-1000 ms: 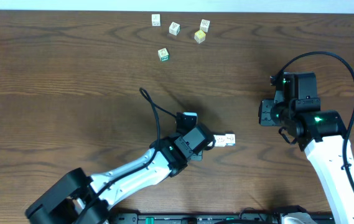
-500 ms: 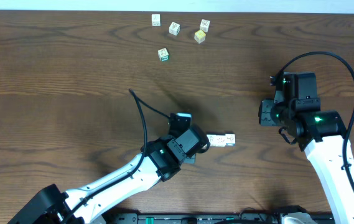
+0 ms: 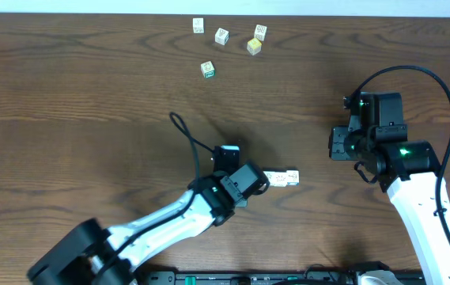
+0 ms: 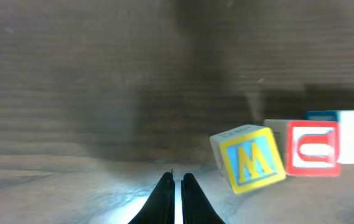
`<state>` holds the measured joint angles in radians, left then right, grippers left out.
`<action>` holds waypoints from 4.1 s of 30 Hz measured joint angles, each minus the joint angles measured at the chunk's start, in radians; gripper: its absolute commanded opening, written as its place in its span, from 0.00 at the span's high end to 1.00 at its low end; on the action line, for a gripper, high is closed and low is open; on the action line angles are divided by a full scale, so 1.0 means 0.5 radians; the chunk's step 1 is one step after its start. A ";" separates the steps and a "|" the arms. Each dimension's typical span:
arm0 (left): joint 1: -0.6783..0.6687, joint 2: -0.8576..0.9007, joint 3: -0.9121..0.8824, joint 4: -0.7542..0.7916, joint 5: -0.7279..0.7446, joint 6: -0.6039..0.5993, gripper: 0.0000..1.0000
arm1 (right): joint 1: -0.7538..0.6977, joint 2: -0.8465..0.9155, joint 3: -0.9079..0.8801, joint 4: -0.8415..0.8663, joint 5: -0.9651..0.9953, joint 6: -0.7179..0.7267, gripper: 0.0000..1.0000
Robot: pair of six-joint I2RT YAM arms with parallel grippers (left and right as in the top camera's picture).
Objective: Lift 5 blocks
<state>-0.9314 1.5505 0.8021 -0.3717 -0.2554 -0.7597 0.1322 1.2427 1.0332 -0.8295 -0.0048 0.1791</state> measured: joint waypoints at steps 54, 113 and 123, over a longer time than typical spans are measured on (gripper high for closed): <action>0.000 0.078 -0.011 0.292 0.079 -0.075 0.92 | 0.000 0.001 0.000 -0.001 0.001 0.001 0.67; 0.000 0.114 -0.012 0.249 -0.086 -0.076 0.93 | 0.000 0.000 0.000 -0.001 0.001 0.002 0.67; 0.000 0.163 -0.012 0.321 -0.031 -0.097 0.93 | 0.000 0.000 0.000 0.000 0.001 0.002 0.67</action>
<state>-0.9314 1.6318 0.7959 -0.2111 -0.2707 -0.8082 0.1322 1.2427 1.0332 -0.8295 -0.0044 0.1802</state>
